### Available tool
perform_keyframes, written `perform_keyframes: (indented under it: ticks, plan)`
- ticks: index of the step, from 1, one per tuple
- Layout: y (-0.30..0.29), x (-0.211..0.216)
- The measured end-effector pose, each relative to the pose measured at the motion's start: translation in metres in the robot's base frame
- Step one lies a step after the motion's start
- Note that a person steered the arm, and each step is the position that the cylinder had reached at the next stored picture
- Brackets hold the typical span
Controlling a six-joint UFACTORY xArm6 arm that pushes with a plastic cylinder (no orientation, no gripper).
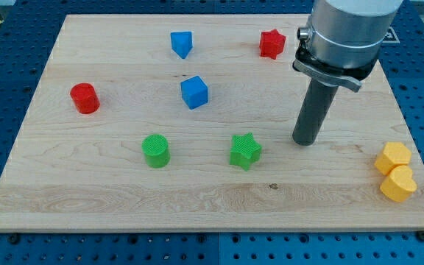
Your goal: Adjust the blue cube right diagonally towards green star
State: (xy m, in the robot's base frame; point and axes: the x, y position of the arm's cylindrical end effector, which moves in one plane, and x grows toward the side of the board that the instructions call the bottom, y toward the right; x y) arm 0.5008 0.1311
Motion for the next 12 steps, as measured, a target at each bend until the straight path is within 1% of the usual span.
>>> perform_keyframes:
  ticks: [1, 5, 6, 7, 8, 9, 12]
  plan:
    - [-0.008, 0.016]
    - [-0.133, 0.016]
    - [-0.148, 0.016]
    - [-0.148, 0.016]
    - [-0.166, 0.013]
    - [-0.173, 0.003]
    - [-0.184, 0.000]
